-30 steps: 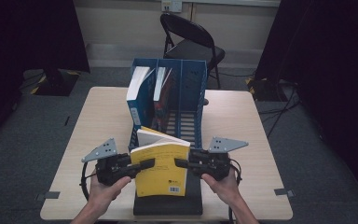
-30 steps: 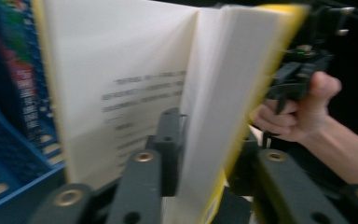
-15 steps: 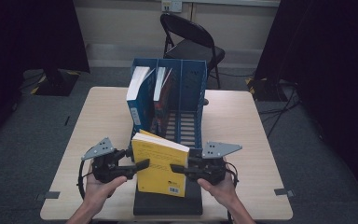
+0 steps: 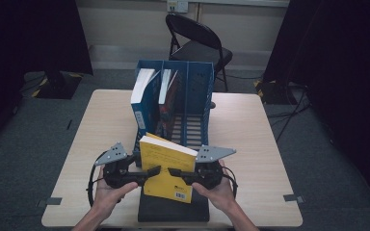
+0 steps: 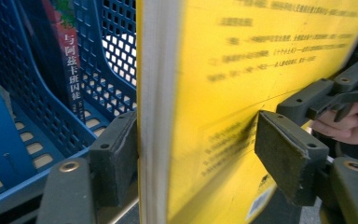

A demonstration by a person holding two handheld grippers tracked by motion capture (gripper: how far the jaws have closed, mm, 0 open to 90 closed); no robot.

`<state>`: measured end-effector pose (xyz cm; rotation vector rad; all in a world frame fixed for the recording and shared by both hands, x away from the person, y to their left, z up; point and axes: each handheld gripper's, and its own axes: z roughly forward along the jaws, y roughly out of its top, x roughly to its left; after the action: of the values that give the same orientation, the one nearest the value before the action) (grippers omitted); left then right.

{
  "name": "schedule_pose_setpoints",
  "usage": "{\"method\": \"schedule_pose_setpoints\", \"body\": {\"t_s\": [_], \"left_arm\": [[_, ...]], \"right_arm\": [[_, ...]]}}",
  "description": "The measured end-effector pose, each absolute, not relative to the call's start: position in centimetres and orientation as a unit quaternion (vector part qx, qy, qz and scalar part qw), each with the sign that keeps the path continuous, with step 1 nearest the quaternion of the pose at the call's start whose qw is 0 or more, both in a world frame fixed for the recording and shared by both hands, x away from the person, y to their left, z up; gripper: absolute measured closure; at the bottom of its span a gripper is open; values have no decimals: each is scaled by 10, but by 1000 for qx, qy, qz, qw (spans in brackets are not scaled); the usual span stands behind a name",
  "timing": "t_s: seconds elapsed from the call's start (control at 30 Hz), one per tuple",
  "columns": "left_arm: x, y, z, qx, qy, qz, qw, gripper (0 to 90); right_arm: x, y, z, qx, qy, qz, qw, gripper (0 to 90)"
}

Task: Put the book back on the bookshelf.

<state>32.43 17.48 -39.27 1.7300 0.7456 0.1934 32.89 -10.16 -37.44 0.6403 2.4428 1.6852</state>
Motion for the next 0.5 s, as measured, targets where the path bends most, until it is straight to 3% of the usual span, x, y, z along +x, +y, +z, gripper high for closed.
{"method": "schedule_pose_setpoints", "body": {"t_s": [0.27, 0.5], "left_arm": [[326, 175, -389, 735, 300, 88, 602, 347], [323, 166, -392, 747, 281, 112, 592, 350]], "right_arm": [[325, -104, -368, 179, 803, 559, 101, 755], [323, -115, -375, 205, 795, 566, 69, 721]]}}
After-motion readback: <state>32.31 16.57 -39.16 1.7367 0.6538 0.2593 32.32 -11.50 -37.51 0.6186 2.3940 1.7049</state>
